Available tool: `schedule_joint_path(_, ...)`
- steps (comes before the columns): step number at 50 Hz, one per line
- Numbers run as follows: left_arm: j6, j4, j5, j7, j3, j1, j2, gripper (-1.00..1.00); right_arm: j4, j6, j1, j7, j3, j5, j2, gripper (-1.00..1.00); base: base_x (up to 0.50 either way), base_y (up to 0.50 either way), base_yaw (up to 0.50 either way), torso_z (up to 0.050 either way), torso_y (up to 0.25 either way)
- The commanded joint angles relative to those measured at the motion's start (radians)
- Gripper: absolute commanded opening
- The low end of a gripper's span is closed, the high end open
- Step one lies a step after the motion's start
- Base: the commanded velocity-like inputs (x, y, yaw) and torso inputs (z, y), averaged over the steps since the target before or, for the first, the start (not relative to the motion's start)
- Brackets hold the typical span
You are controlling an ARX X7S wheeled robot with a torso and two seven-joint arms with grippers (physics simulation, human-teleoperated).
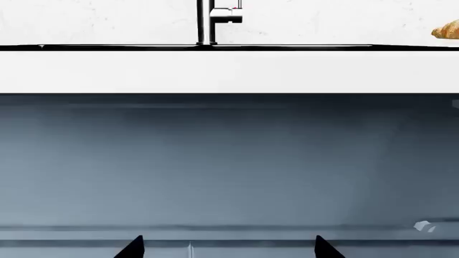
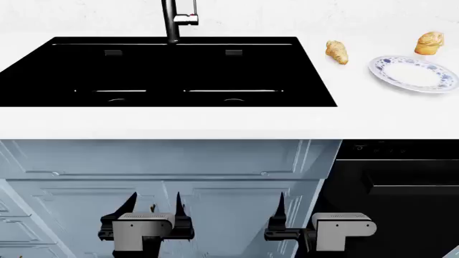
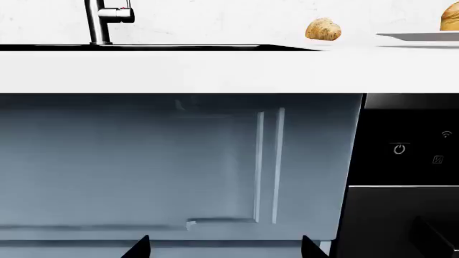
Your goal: Place the pastries on the plates.
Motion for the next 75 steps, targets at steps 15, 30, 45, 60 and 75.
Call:
schedule_joint_path(15, 0.001, -0.018, -0.049, -0.049, 0.065, -0.015, -0.052, 1.00, 0.017, 0.021, 0.019, 0.061, -0.061, 0.052, 0.053, 1.00, 0.00, -0.10, 0.00, 0.000, 0.000)
schedule_joint_path(30, 0.006, -0.025, -0.077, -0.069, 0.088, -0.016, -0.074, 1.00, 0.019, 0.023, 0.021, 0.101, -0.080, 0.070, 0.069, 1.00, 0.00, -0.50, 0.00, 0.000, 0.000)
schedule_joint_path(45, 0.015, -0.037, -0.095, -0.087, 0.107, -0.021, -0.088, 1.00, 0.030, 0.017, 0.026, 0.123, -0.097, 0.089, 0.085, 1.00, 0.00, -0.50, 0.00, 0.000, 0.000)
schedule_joint_path(60, 0.013, -0.030, -0.115, -0.106, 0.126, -0.019, -0.104, 1.00, 0.037, 0.011, 0.030, 0.142, -0.117, 0.104, 0.101, 1.00, 0.00, -0.50, 0.00, 0.000, 0.000)
schedule_joint_path(75, 0.011, -0.029, -0.131, -0.120, 0.141, -0.022, -0.118, 1.00, 0.029, 0.017, 0.031, 0.161, -0.135, 0.114, 0.114, 1.00, 0.00, -0.50, 0.00, 0.000, 0.000)
